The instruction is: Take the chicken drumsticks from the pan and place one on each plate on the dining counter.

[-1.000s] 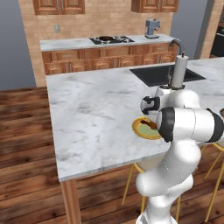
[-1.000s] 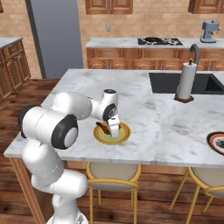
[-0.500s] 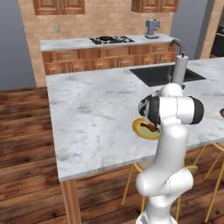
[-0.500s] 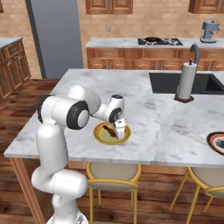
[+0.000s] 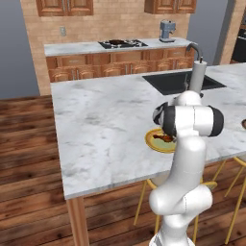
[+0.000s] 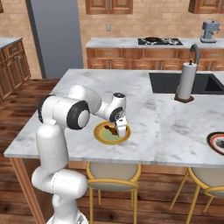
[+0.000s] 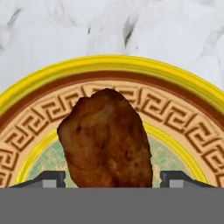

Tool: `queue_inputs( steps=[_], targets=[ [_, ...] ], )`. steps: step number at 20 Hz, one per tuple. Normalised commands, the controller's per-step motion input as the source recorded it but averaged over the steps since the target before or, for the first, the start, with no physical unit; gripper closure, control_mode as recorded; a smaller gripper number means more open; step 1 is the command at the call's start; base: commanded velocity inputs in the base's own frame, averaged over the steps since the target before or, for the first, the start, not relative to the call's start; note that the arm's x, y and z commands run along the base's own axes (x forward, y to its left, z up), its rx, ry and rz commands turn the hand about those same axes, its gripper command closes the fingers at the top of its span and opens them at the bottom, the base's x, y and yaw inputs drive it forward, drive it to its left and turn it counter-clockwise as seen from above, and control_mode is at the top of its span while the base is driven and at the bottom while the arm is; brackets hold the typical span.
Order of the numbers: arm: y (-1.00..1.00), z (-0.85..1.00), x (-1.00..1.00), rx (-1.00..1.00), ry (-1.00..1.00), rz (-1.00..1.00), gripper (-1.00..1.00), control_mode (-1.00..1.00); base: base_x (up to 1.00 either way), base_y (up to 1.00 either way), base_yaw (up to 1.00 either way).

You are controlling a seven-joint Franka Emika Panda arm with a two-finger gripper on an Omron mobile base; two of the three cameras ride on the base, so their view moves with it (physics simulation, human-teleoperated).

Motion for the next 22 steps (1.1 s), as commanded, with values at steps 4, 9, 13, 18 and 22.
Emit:
queue_inputs(
  steps=[4, 9, 13, 18, 22],
  targets=[
    [0.0, 0.11, -0.21, 0.0, -0.3, -0.02, -1.0, -1.0, 0.0, 0.0, 0.0],
    [-0.03, 0.91, -0.83, 0.09, -0.37, 0.1, -1.0, -1.0, 0.0, 0.0, 0.0],
    [0.0, 1.0, -0.88, 0.01, -0.28, 0.22, -1.0, -1.0, 0.0, 0.0, 0.0],
    [0.14, 1.0, -0.9, -0.08, -0.09, 0.33, -1.0, -1.0, 0.0, 0.0, 0.0],
    [0.31, 1.0, -0.99, -0.24, 0.01, 0.37, -1.0, -1.0, 0.0, 0.0, 0.0]
  ],
)
